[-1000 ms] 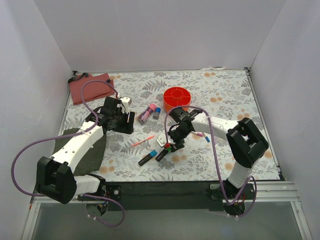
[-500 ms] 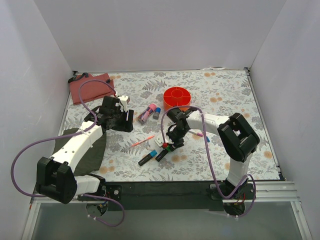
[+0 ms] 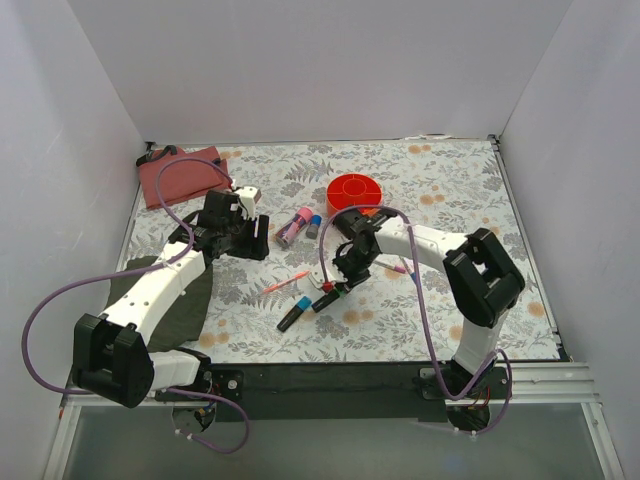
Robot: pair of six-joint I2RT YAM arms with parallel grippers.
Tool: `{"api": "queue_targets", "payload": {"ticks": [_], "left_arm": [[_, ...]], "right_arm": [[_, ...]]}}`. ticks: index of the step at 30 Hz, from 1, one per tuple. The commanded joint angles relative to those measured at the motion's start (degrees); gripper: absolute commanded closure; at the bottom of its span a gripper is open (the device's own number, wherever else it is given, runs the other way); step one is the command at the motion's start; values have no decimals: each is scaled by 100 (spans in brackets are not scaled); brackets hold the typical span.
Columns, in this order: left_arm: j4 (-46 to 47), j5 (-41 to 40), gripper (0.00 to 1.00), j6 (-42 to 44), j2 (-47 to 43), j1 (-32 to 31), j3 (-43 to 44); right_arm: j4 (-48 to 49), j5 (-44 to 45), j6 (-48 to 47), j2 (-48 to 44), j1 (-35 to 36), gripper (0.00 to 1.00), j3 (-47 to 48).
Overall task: Sort the stationery into containers
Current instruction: Pick up the pen from the center of the board, then place the pen in the storage box.
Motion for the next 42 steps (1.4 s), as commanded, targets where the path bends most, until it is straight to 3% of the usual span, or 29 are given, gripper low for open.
{"api": "queue_targets", "payload": {"ticks": [1, 7, 13, 18, 27, 31, 37, 42], "left_arm": [[426, 53, 38, 156, -73, 33, 171], [1111, 132, 38, 226, 225, 33, 258], [1498, 369, 38, 156, 813, 24, 820], [1692, 255, 38, 261, 1105, 41, 1164], [2008, 220, 38, 147, 947, 59, 822], [2035, 194, 38, 121, 850, 50, 672], [2184, 45, 38, 244, 762, 59, 514], [2325, -105, 38, 262, 797, 85, 435]], "right_arm": [[-625, 583, -265, -944, -48, 97, 458], [-872, 1813, -730, -1543, -364, 99, 1230], [-653, 2780, -1047, -1412, -847, 99, 2012], [-257, 3763, -1363, -727, -1208, 99, 2697], [-239, 4319, -2189, 557, -1683, 99, 4421], [-283, 4346, -2567, 524, -1806, 99, 4335], [-336, 4205, -2788, -197, -1850, 99, 3159], [-345, 4284, -2736, -313, -1833, 99, 2796]]}}
